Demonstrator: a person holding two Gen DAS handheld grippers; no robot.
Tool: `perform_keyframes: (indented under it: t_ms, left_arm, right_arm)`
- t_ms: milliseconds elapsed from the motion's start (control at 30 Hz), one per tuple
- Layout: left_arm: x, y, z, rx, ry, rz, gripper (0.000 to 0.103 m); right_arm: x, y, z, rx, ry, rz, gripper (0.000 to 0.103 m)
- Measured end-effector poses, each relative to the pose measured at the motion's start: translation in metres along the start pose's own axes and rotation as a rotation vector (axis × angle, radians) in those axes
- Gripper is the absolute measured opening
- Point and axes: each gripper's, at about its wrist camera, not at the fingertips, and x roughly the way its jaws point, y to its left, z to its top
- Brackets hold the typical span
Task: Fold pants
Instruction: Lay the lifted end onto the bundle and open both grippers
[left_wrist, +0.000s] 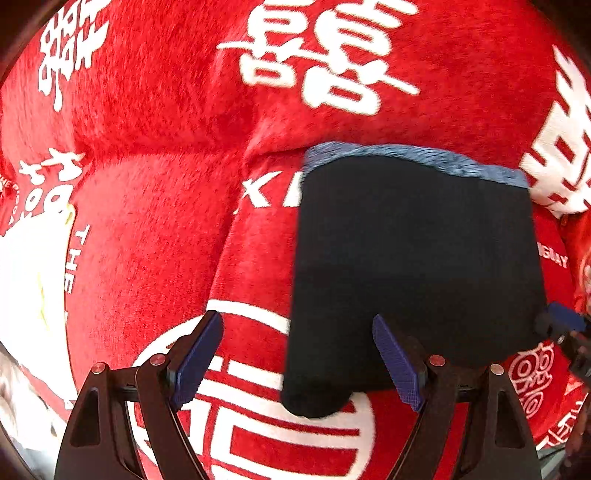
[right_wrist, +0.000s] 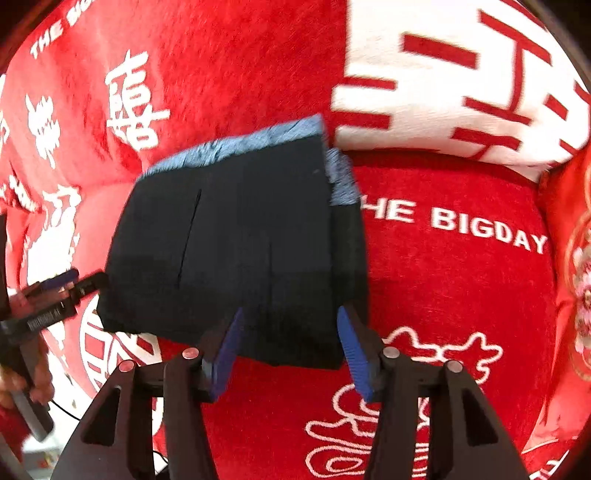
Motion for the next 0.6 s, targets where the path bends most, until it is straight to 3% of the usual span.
perform_keyframes:
  t_ms: [133, 233, 533, 567, 600]
  left_arm:
    - [0.013, 0.003, -0.001, -0.018, 0.030, -0.026, 0.084]
    - [0.014, 0.005, -0.002, -0.012, 0.030, -0.029, 0.084]
    - [0.022, 0.008, 0.000, -0.011, 0.047, -0.045, 0.084]
    - [0.023, 0.008, 0.000, -0.010, 0.048, -0.045, 0.085]
    - [0.024, 0.008, 0.001, -0.009, 0.050, -0.037, 0.096]
  right_arm:
    - [0.021, -0.008, -0.001, 0.035, 0.038, 0.004, 0.062]
    - [0.022, -0.013, 0.001, 0.049, 0.044, -0.002, 0.073]
    - [0.024, -0.028, 0.003, 0.090, 0.064, 0.016, 0.079]
    - [0.025, -0.030, 0.002, 0.096, 0.066, 0.019, 0.080]
    - [0.023, -0.031, 0.002, 0.101, 0.068, 0.022, 0.081]
